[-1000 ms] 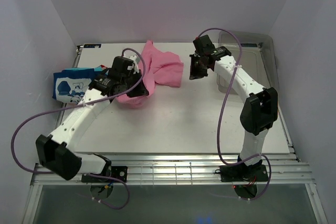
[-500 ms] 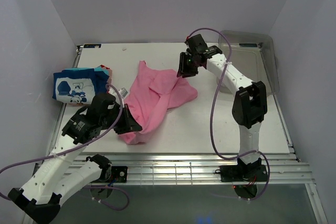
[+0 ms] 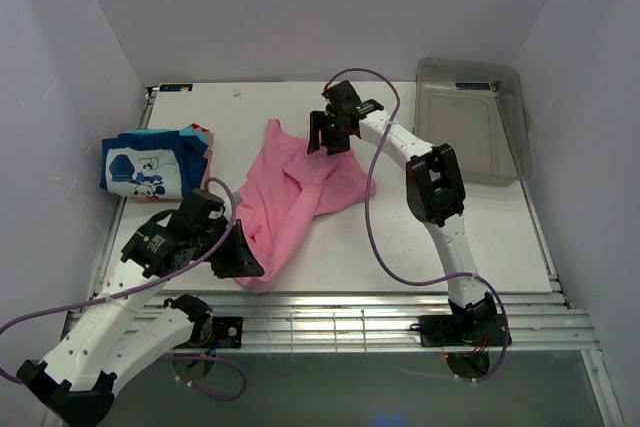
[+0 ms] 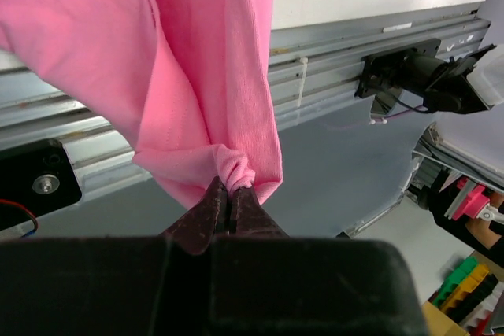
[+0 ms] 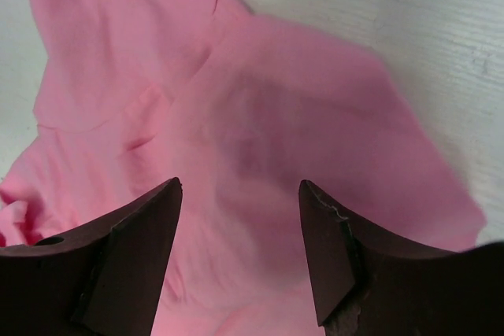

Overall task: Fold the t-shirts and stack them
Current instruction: Flatten out the tshirt

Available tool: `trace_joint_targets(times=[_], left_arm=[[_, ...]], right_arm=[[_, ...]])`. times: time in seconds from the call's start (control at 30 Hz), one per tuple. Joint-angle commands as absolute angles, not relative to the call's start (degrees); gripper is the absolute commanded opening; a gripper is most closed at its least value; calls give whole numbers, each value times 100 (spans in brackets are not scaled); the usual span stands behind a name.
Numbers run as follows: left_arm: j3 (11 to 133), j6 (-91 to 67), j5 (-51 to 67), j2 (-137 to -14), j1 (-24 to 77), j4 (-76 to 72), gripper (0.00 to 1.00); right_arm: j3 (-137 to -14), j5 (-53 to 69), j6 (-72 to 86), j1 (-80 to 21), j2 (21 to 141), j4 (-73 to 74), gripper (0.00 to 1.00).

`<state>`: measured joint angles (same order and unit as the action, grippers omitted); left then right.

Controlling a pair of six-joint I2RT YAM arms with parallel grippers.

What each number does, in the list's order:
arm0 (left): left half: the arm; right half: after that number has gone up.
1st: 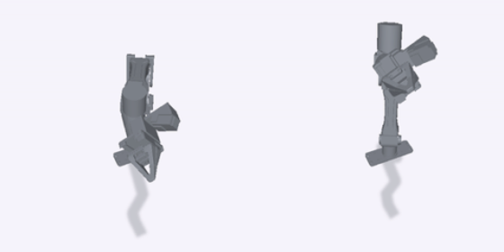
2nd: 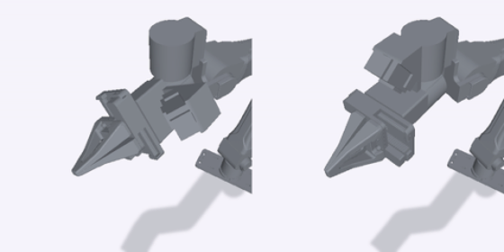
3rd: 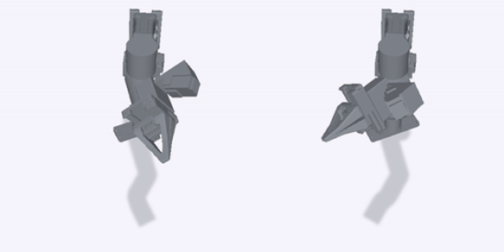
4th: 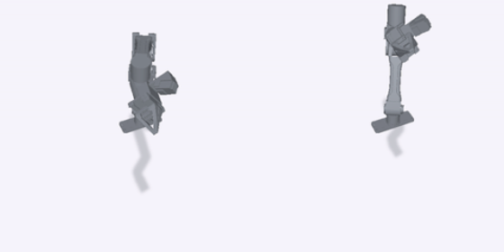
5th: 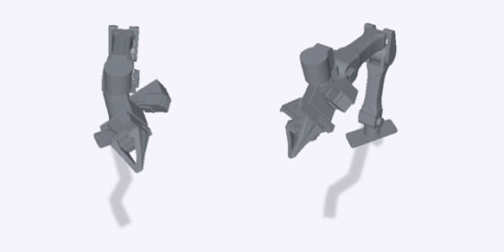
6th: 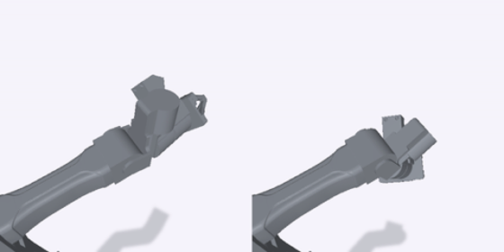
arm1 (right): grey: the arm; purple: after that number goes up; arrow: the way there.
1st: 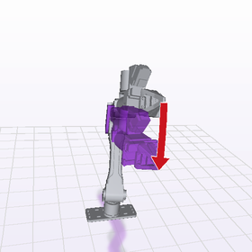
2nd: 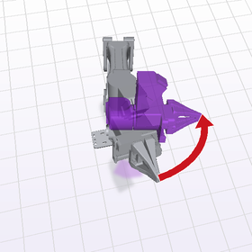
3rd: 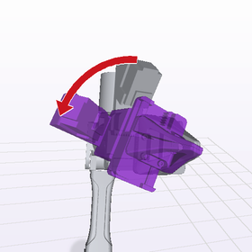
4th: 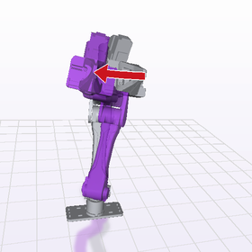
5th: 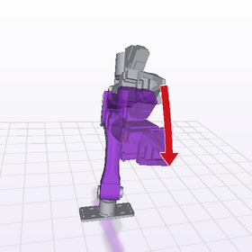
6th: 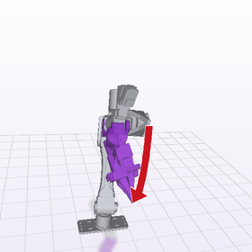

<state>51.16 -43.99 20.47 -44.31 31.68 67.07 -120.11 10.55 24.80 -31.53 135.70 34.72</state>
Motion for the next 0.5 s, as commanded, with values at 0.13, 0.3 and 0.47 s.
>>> trace_joint_targets(times=[0.13, 0.3, 0.47], left_arm=[[5362, -4394, 2312, -3991, 3190, 7400, 0], [5273, -4596, 2294, -3859, 3190, 7409, 0], [5370, -4720, 2233, -3806, 3190, 7470, 0]], right_arm=[[-12700, 475, 2206, -3103, 13816, 2953, 77], [-12691, 273, 2189, -3085, 13886, 2628, 80], [-12665, 36, 2013, -3094, 14133, 2970, 79]])
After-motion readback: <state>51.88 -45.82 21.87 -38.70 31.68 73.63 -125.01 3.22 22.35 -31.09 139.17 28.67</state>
